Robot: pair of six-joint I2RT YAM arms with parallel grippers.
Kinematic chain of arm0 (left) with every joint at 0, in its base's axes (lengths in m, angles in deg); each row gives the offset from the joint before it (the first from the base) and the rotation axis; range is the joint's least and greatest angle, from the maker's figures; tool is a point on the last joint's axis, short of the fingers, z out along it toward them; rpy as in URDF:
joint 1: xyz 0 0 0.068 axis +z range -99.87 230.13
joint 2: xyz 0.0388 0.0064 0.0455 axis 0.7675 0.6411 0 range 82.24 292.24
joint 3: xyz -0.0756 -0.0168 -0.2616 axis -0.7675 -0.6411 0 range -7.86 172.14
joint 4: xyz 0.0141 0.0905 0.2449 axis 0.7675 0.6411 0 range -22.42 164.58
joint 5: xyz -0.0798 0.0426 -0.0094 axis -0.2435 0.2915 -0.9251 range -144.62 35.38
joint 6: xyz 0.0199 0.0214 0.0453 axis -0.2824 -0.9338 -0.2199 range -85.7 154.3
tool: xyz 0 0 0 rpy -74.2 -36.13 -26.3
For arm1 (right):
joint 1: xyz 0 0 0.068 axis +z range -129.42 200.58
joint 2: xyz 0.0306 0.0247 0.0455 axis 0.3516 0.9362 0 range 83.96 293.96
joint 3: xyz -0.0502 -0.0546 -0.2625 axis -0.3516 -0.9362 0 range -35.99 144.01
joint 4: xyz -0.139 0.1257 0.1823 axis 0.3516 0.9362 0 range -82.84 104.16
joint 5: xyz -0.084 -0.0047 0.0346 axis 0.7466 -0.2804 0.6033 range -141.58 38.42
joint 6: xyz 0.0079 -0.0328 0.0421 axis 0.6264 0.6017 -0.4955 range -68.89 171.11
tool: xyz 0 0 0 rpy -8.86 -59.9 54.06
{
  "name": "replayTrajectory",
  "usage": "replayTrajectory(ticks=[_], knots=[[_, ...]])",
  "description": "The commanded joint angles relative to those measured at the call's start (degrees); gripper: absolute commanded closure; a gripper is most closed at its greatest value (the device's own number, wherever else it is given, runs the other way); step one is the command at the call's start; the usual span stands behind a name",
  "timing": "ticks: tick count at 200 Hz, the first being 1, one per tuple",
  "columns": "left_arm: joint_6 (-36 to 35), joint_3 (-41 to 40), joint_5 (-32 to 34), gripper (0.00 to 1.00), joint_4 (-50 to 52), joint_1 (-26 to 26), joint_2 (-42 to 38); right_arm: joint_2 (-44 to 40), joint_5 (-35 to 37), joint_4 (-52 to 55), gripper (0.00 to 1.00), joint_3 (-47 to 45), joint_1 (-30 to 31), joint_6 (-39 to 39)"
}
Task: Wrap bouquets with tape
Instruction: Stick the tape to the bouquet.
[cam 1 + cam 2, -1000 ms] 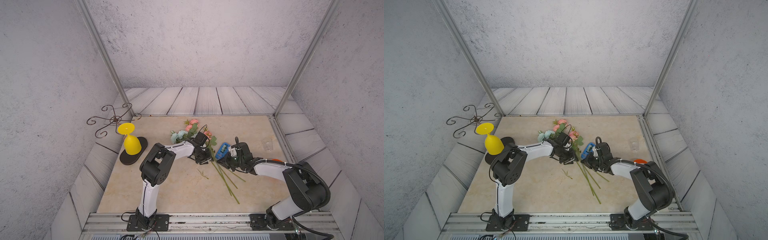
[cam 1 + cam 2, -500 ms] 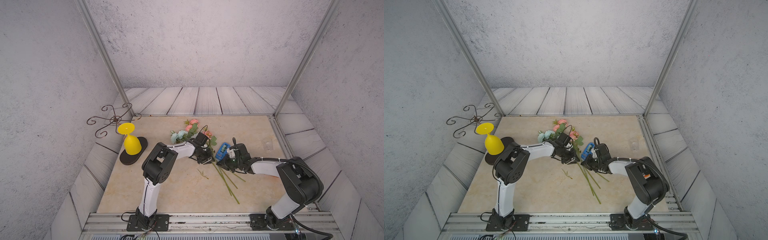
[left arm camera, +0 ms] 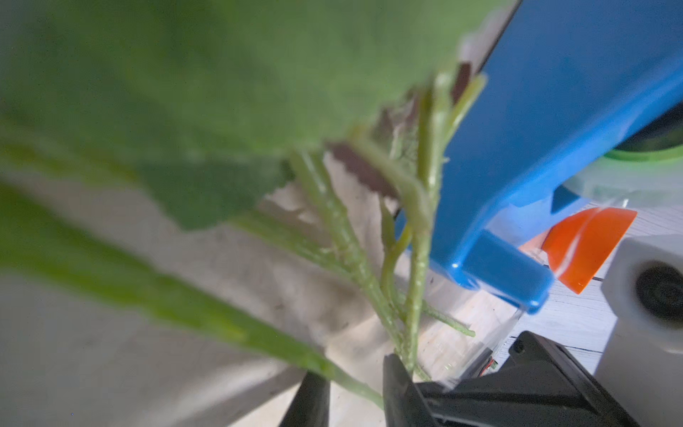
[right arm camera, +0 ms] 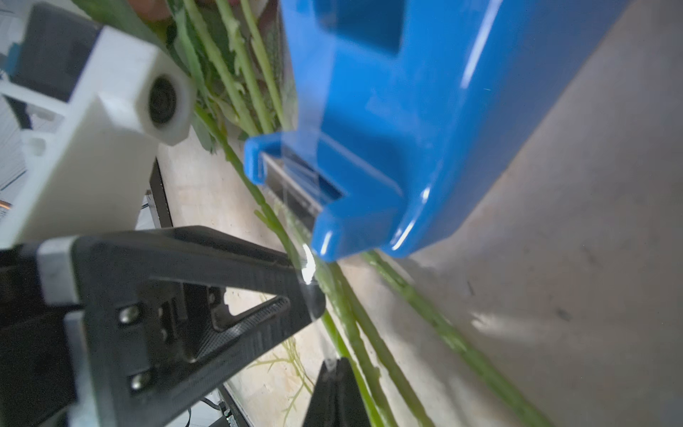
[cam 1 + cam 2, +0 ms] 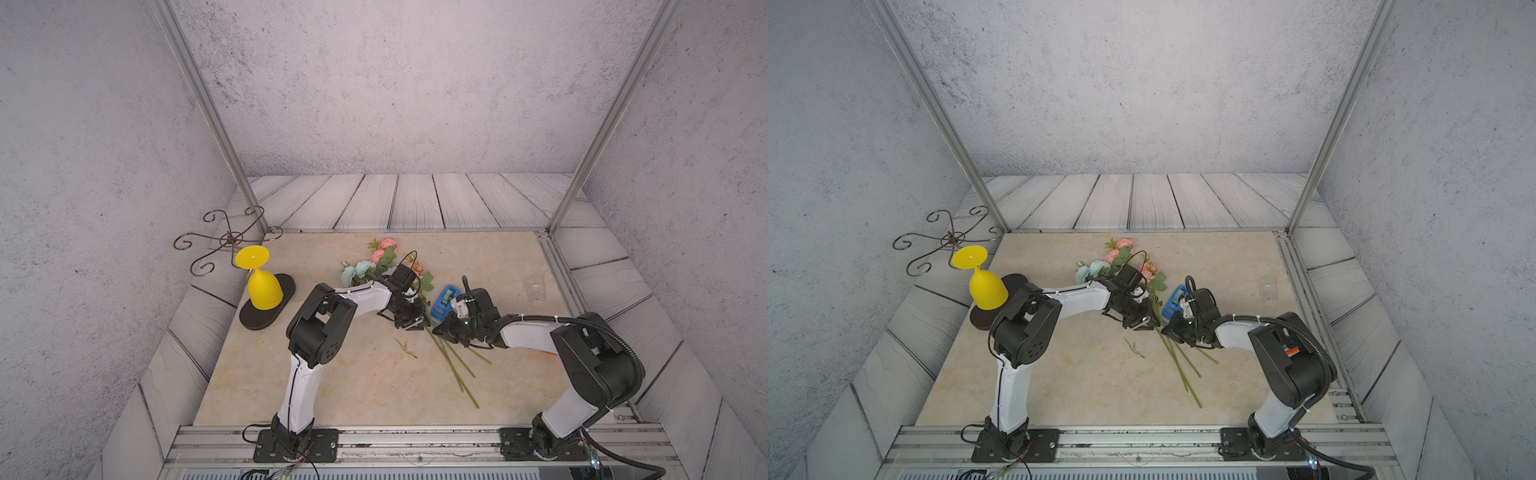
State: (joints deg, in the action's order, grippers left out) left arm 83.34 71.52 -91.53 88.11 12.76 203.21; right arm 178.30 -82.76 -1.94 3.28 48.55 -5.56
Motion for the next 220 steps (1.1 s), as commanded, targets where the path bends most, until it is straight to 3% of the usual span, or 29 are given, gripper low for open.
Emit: replayTrajectory(ticks=[1, 70, 103, 159, 196, 220], knots=[[-0.7, 1.0, -0.4, 0.72, 1.2, 0.3, 2.3, 0.5, -1.7, 2.3, 0.95, 1.4, 0.3, 1.7], [3.5, 5.0, -1.7, 0.77, -1.4, 0.3, 5.6, 2.1, -1.4, 4.9, 0.99, 1.8, 0.4, 3.9], [3.7, 3.8, -0.5, 0.77, -0.5, 0.7, 4.5, 2.4, 2.4, 6.5, 1.00, 0.8, 0.4, 4.0], [4.6, 2.3, -0.4, 0.76, -1.7, 0.7, 3.2, 6.4, 4.9, -1.1, 1.00, -4.5, 0.4, 2.3], [5.0, 2.1, -1.2, 0.75, -2.3, 0.8, 3.5, 6.9, 5.2, -0.7, 0.93, -4.5, 0.4, 3.1], [5.0, 1.9, -0.7, 0.75, -2.1, 0.8, 3.1, 2.4, 7.8, 3.6, 0.92, -5.7, 0.4, 3.3]])
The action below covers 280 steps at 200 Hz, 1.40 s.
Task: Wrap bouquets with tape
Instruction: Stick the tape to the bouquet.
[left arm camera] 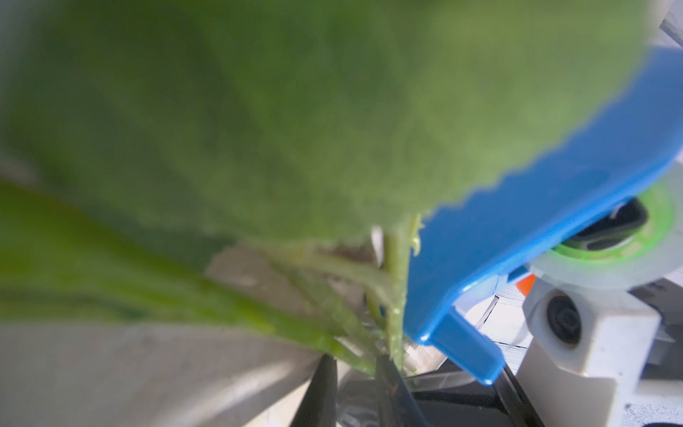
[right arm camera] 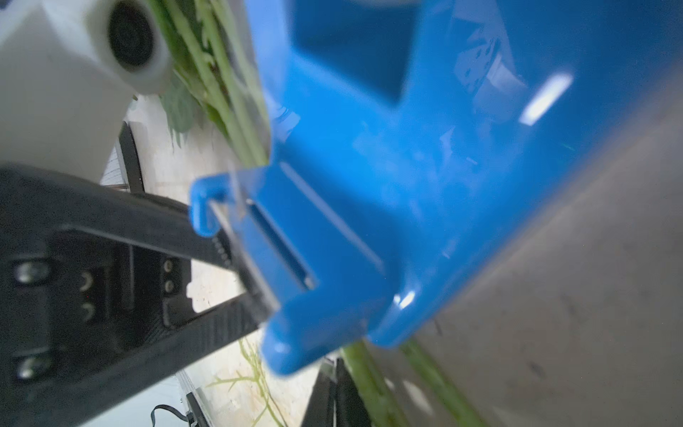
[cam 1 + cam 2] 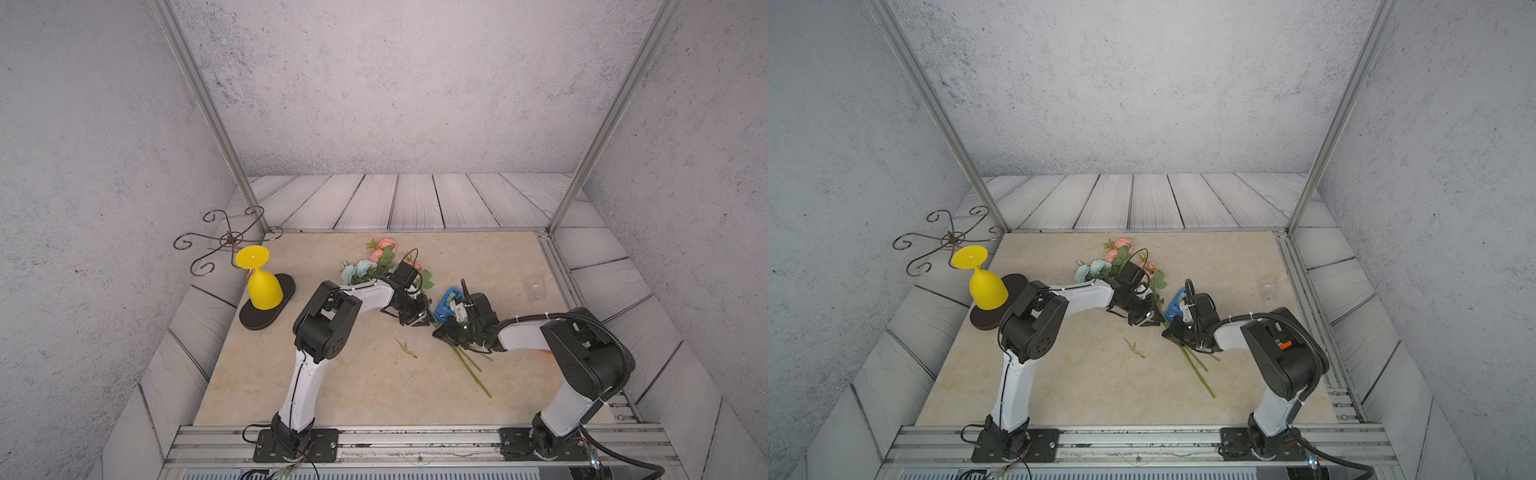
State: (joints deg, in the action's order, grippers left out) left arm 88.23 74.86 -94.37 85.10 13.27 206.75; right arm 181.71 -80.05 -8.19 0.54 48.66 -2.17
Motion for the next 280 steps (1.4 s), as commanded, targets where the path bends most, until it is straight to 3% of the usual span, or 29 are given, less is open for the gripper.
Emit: replayTrajectory(ticks=[1, 72, 123, 152, 173, 228, 252, 280], knots=[[0.1, -1.4, 2.2, 0.75, 1.0, 0.4, -0.6, -1.3, 5.2, 10.0, 0.92, -3.1, 0.4, -0.1], [1.6, -1.0, 3.2, 0.75, 0.4, 0.8, -4.4, -2.5, 5.1, 15.7, 0.80, -1.0, 0.3, 1.2], [-2.0, 0.0, 4.7, 0.75, 3.8, 0.9, -7.5, -7.8, 5.2, 17.8, 0.58, -3.6, 0.5, 0.3], [-2.5, -0.4, 4.8, 0.75, 4.1, 0.9, -8.4, -9.8, 2.9, 16.1, 0.55, -3.9, 0.5, 1.0], [-2.9, -0.7, 4.8, 0.75, 3.8, 0.9, -8.6, -11.9, 1.4, 13.8, 0.54, -4.2, 0.6, 1.2], [-6.1, -1.9, 6.6, 0.75, 5.1, 0.9, -11.0, -19.4, 1.7, 21.1, 0.55, -2.3, 0.5, 5.3], [-4.9, -2.5, 4.9, 0.76, 4.1, 0.9, -10.4, -18.3, 1.8, 24.0, 0.58, 0.2, 0.4, 7.8], [-4.8, -5.2, 6.0, 0.93, 5.5, 0.0, -10.9, -18.0, 3.8, 28.3, 0.72, 2.7, 0.3, 8.9]])
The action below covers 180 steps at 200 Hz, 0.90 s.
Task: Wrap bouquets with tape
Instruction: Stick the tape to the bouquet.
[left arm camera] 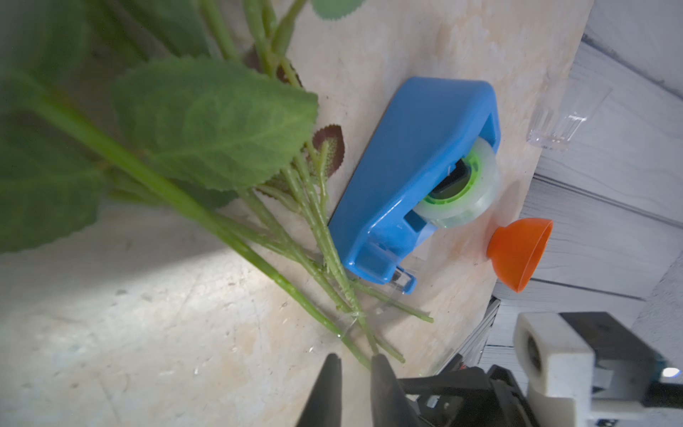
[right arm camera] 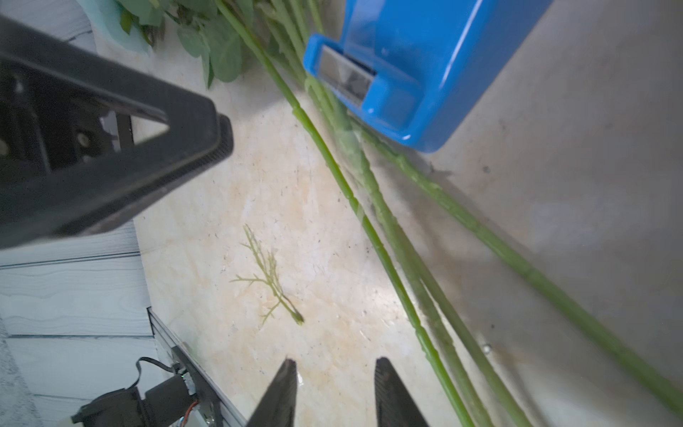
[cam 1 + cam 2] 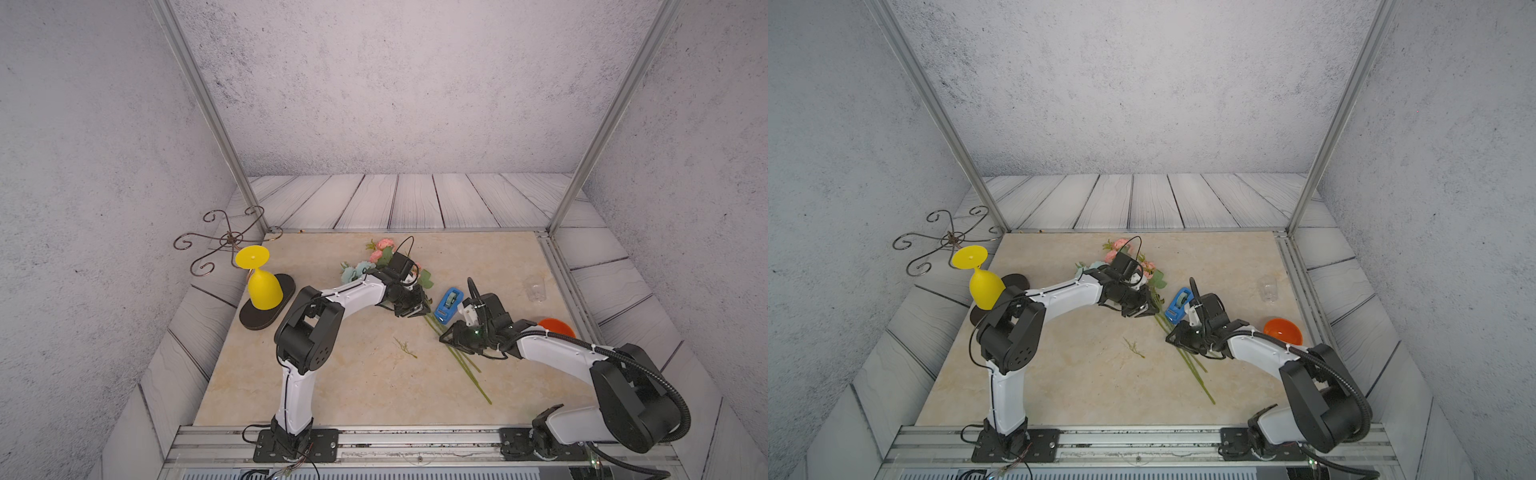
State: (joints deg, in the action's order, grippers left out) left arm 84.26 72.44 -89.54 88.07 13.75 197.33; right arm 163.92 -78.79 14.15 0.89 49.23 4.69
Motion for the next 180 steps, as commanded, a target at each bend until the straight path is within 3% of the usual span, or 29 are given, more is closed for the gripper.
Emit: replayTrajectory(ticks=[1, 42, 118, 180], knots=[[-0.8, -2.8, 1.3, 0.93, 2.8, -0.6, -1.6, -0.3, 2.7, 6.2, 0.72, 2.4, -0.2, 2.1], [4.5, -8.2, 2.1, 0.98, -0.4, -2.7, -1.0, -0.4, 6.4, 13.3, 0.80, 8.0, -2.5, 8.4], [5.9, -4.1, 4.1, 0.97, -2.2, -4.0, 5.8, 6.7, 5.6, 12.3, 0.95, 14.4, -3.3, 18.0], [6.2, -1.3, 4.1, 0.97, -3.9, -4.0, 8.5, 12.2, 0.7, 9.0, 0.97, 15.4, -3.3, 20.2]])
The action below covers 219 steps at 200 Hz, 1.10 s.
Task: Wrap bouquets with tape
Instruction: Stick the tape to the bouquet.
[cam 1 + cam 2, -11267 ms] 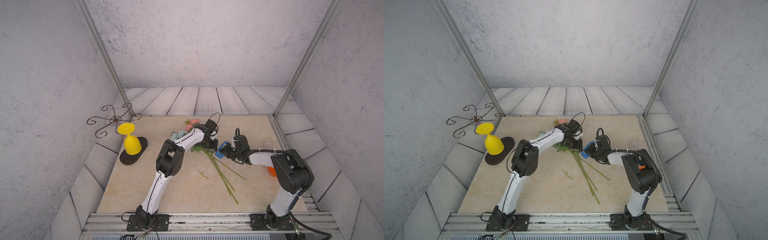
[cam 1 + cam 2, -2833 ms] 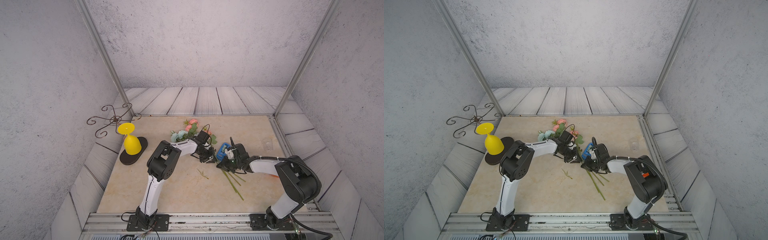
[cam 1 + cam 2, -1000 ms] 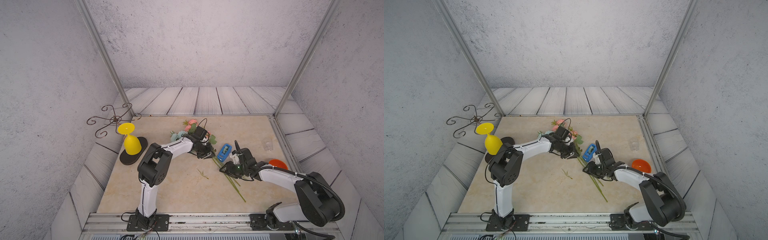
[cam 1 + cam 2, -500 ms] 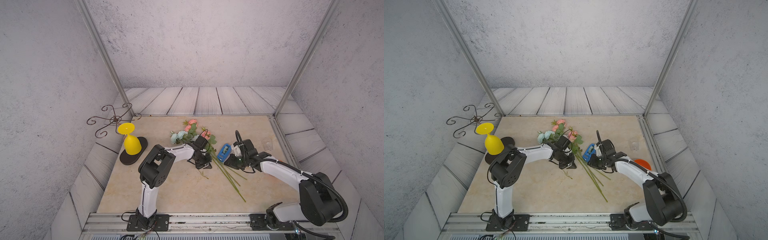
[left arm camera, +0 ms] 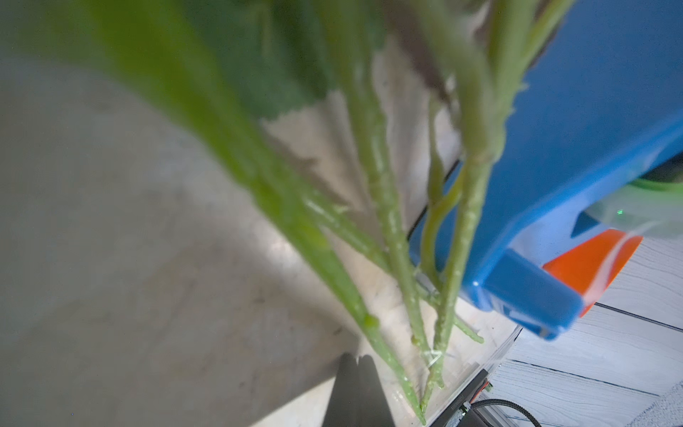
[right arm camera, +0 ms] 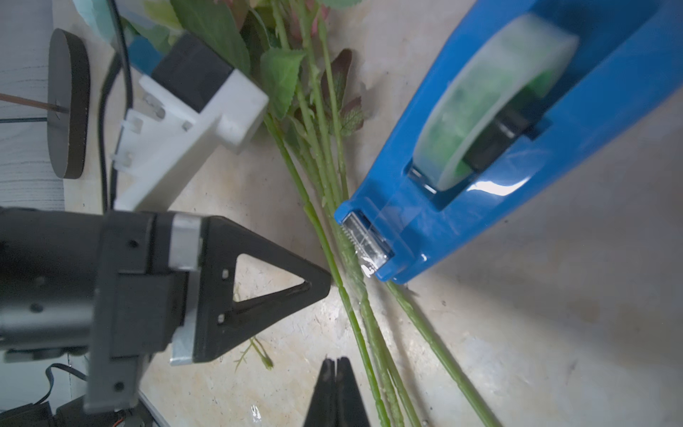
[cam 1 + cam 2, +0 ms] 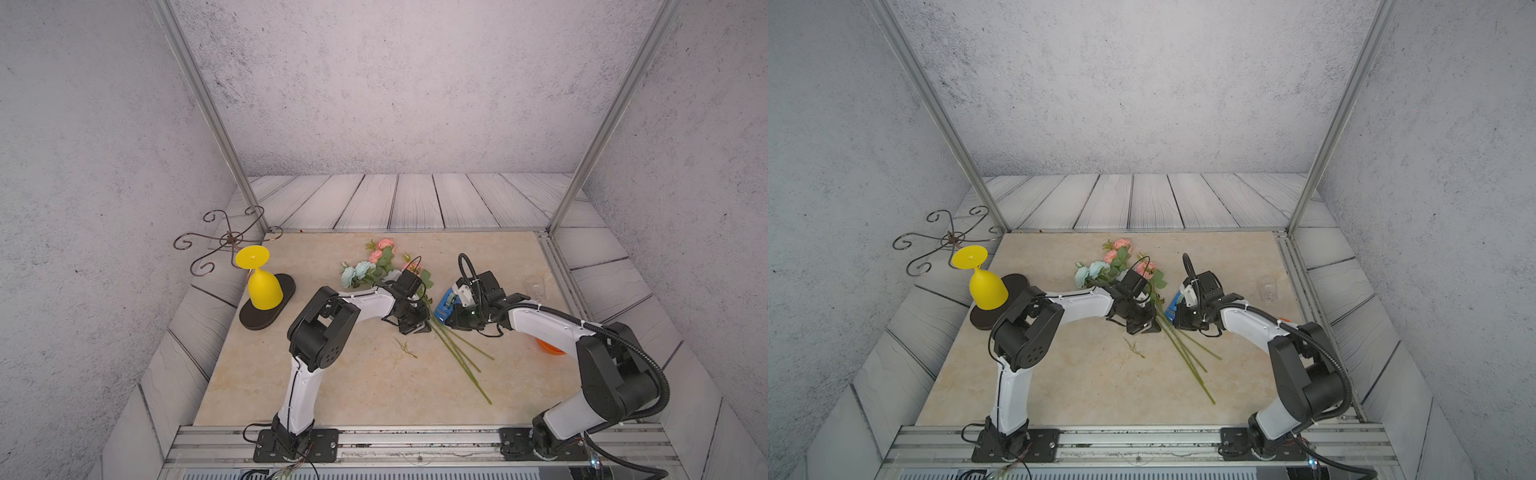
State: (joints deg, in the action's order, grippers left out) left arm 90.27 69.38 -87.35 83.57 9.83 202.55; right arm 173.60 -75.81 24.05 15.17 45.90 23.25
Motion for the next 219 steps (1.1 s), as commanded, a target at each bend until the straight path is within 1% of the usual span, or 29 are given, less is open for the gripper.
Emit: replayTrajectory(ticks=[1, 40, 72, 114, 135, 170, 192, 219], knots=[[0.2, 1.8, 1.9, 0.97, 0.6, 0.0, 3.2, 2.6, -2.2, -0.9, 0.97, 1.2, 0.0, 1.7], [0.8, 3.1, 1.7, 0.96, 0.1, 0.0, 4.4, 3.9, 0.3, -1.7, 0.98, 1.4, 0.1, 2.6], [0.6, 2.8, 1.3, 0.96, 0.2, 0.0, 4.6, 5.2, 0.5, -2.5, 0.99, 1.4, 0.1, 2.9], [0.5, 2.9, 1.3, 0.96, 0.3, 0.0, 4.4, 2.8, -1.2, -3.6, 0.99, 0.2, 0.2, 1.4], [0.8, 3.0, 1.3, 0.96, 0.2, 0.0, 4.4, 1.6, -0.6, -3.3, 0.99, 0.3, 0.5, 1.6], [0.0, 3.3, 1.9, 0.96, 1.7, 0.1, 4.4, 5.3, -1.0, -4.9, 0.99, 0.6, 0.4, 1.9], [0.5, 2.0, 1.1, 0.96, 0.2, 0.1, 4.1, 6.5, -0.5, -5.1, 0.99, 1.1, 0.5, 2.2], [1.3, 1.2, 0.7, 0.96, -1.1, 0.1, 4.0, 9.1, -1.6, -5.5, 0.99, 1.2, 0.5, 2.9]])
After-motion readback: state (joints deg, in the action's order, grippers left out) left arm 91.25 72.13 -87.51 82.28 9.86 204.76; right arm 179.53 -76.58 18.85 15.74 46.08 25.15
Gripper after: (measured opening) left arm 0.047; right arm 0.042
